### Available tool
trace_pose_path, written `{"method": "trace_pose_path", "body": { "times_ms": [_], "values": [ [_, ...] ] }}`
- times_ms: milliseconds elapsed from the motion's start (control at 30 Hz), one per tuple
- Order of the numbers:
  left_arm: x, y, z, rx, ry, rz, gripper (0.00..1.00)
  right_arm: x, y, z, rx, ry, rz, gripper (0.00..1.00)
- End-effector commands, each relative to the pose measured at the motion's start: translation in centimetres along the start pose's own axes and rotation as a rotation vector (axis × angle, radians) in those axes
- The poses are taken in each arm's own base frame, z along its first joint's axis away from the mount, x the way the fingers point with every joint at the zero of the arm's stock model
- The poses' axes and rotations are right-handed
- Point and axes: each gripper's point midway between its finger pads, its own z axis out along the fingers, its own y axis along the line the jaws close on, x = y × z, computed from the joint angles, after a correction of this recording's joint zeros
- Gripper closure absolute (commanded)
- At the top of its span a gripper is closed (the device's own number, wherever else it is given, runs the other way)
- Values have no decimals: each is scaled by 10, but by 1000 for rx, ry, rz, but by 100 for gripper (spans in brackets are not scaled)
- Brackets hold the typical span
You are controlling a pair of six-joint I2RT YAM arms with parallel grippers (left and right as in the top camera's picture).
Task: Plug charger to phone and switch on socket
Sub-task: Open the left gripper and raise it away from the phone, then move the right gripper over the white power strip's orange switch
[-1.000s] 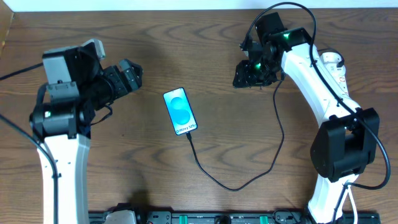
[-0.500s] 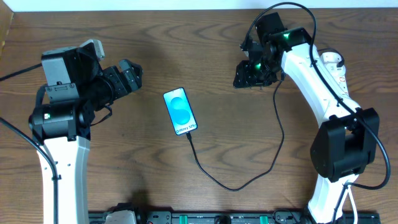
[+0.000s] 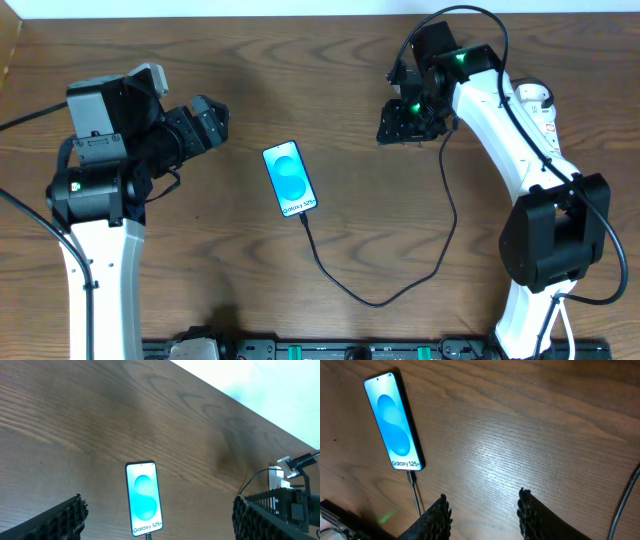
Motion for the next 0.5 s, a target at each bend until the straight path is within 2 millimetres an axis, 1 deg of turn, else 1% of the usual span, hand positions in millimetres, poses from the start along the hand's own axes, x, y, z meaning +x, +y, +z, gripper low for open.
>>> {"method": "trace_pose_path", "body": {
  "times_ms": [0,167,233,267,300,400,467],
  "values": [
    [-3,-2,-3,9,-6,11,6,1,-5,-4,6,2,-1,59],
    [-3,-2,-3,9,-6,11,6,5,-19,-10,2,18,49,65],
    [-3,-2,-3,9,-6,11,6,6,-27,-14,-2,24,78,71],
    [-3,-2,-3,9,-6,11,6,7,-31,-15,0,26,89,72],
    [-3,-2,-3,9,-6,11,6,7,-39,-20,-1,22,112,74],
    [-3,-2,-3,9,-6,11,6,6,-50,-31,0,3,139,74],
    [-3,-2,-3,9,-6,11,6,3,-60,-47,0,-41,149,74]
  ]
}}
